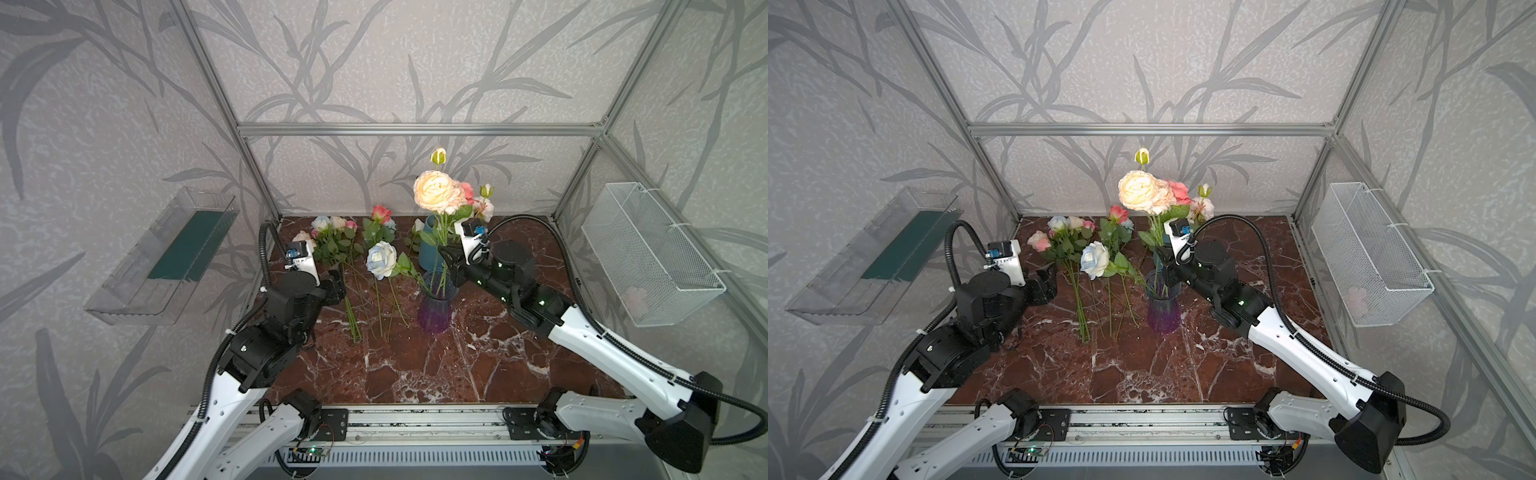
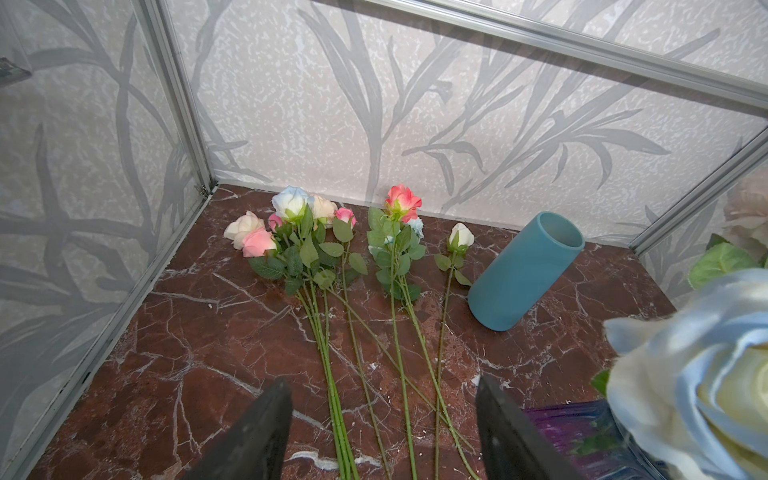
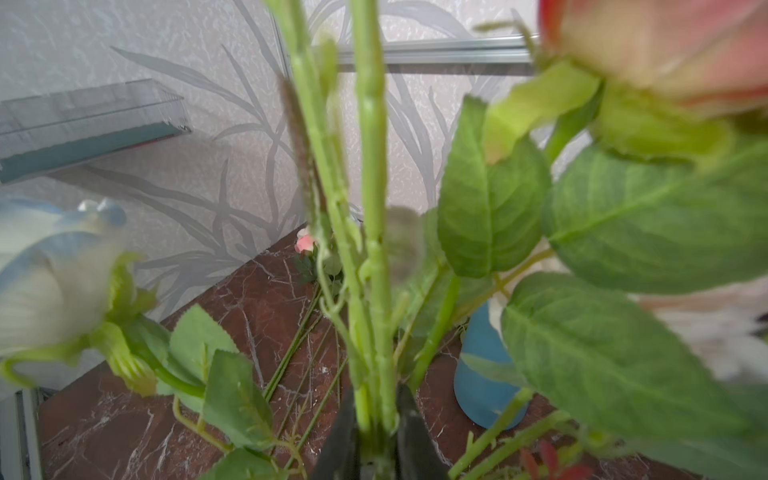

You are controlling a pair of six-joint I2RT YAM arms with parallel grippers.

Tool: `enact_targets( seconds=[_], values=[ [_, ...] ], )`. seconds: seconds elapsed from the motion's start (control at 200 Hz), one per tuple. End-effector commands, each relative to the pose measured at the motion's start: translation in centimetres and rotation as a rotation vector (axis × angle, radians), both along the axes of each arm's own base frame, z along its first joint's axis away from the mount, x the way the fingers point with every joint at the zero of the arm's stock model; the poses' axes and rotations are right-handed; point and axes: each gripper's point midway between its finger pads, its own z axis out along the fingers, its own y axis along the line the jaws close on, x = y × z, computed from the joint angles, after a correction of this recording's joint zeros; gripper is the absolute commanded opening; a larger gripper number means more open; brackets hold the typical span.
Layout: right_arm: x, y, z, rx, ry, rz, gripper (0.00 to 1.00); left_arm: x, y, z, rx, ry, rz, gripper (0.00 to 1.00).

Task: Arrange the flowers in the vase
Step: 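Lower the peach rose stem into the glass vase with the right gripper, then open right gripper and withdraw while left gripper grasps a pink rose stem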

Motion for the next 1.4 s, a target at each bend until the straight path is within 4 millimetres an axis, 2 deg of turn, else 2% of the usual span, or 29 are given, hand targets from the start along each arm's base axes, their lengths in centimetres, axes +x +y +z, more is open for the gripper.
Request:
enact_targets(
  seconds=[0.0, 0.105, 0.165, 0.435, 0.605, 0.85, 0.965, 1.11, 1.2, 1.285, 1.395],
  values=[
    [-0.7, 0.2, 1.5, 0.039, -0.037, 0.03, 0.32, 0.6, -0.3, -0.5, -0.023, 0.012, 0.008, 0.72],
    [-1.1, 0.1, 0.3, 0.021, -0.004, 0.026, 0.4, 1.1, -0.7, -1.6, -0.022, 0.046, 0.007, 0.74],
    [-1.5, -0.1, 0.0, 0.019, 0.003, 0.023, 0.41, 1.4, -1.0, -2.4, -0.024, 0.068, 0.007, 0.74],
    [-4.9, -2.5, 0.9, 0.065, -0.003, 0.027, 0.42, 2.4, -1.3, -6.2, -0.034, 0.165, 0.035, 0.74],
    [-7.1, -4.5, 2.3, 0.122, -0.015, 0.027, 0.41, 2.8, -0.5, -9.1, -0.05, 0.235, 0.109, 0.68],
    [-9.4, -6.9, 2.7, 0.167, -0.013, 0.021, 0.39, 4.5, 0.8, -14.6, -0.092, 0.39, 0.175, 0.56],
    [-9.9, -8.6, 1.3, 0.189, 0.002, -0.035, 0.38, 6.1, -0.8, -17.7, -0.106, 0.485, 0.121, 0.52],
    [-9.6, -10.4, -2.3, 0.183, 0.046, -0.129, 0.38, 8.8, -4.1, -21.9, -0.14, 0.617, 0.031, 0.5],
    [-9.6, -10.8, -4.2, 0.171, 0.079, -0.155, 0.38, 10.4, -5.8, -24.3, -0.145, 0.7, -0.011, 0.5],
    [-9.6, -10.8, -5.2, 0.165, 0.099, -0.156, 0.39, 12.3, -7.0, -25.9, -0.148, 0.729, -0.038, 0.48],
    [-9.5, -10.7, -6.0, 0.149, 0.113, -0.157, 0.39, 14.7, -7.4, -27.3, -0.125, 0.728, -0.023, 0.47]
  ],
)
